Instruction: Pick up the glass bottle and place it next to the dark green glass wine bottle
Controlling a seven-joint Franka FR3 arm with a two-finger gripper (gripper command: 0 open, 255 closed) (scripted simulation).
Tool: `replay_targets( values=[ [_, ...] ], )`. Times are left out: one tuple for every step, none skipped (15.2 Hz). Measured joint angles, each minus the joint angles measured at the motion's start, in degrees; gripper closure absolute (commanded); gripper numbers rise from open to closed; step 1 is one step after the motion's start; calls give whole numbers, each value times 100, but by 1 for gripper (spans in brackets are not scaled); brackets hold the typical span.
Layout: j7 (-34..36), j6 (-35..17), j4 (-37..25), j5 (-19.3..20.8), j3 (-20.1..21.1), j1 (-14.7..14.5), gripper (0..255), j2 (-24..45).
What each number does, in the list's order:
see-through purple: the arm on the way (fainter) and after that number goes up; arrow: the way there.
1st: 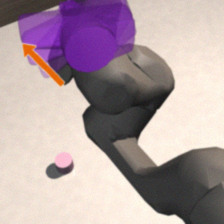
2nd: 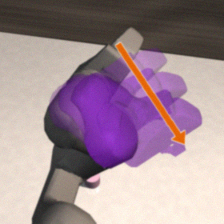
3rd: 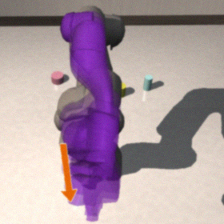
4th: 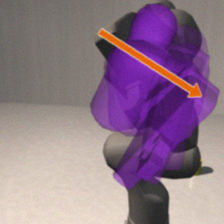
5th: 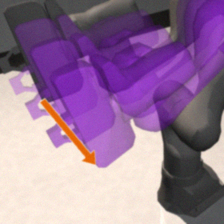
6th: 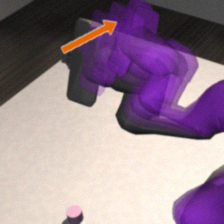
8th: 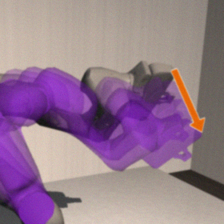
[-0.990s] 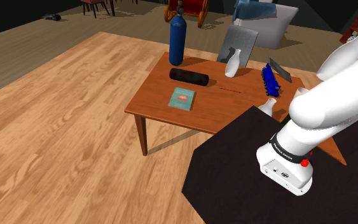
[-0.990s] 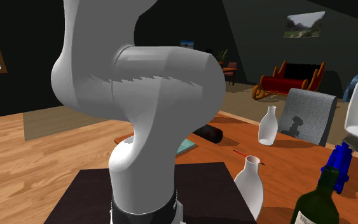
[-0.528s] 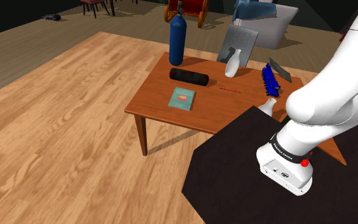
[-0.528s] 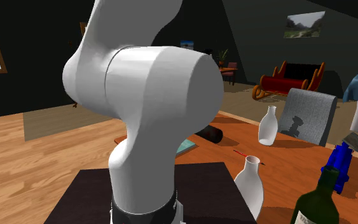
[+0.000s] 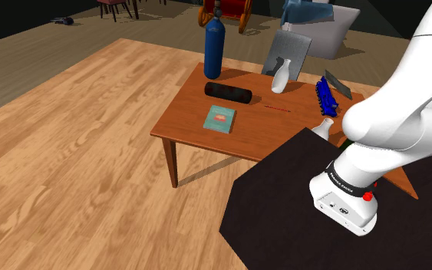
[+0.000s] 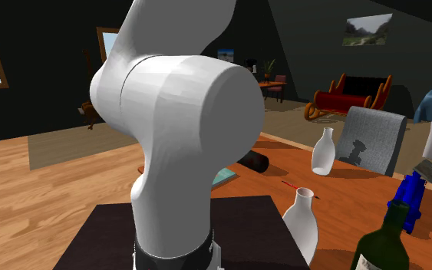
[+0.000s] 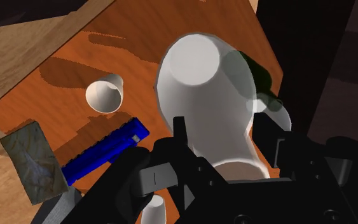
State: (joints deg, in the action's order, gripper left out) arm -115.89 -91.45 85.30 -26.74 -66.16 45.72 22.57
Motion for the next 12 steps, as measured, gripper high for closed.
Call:
replay_targets(
  values=[
    [-9,-93,112,9,-10,-48,255,-15],
    [-12,-181,215,18,-19,-98,255,-31],
    [-29,-249,282,6,-12,-107,255,-20],
    [-46,-330,366,-3,-9,-127,255,-14],
    [-70,-382,413,-21,1,-118,255,4],
    [-82,-455,500,-17,-6,-150,255,-6],
    [-91,-512,563,-18,-8,-172,255,-11],
    [-104,-605,665,-22,-10,-207,255,-16],
    [-130,-668,707,-60,18,-183,255,28],
    [-146,-740,790,-63,16,-207,255,24],
    [-165,-804,846,-85,30,-207,255,43],
    [-174,-872,910,-104,42,-221,255,58]
  ],
)
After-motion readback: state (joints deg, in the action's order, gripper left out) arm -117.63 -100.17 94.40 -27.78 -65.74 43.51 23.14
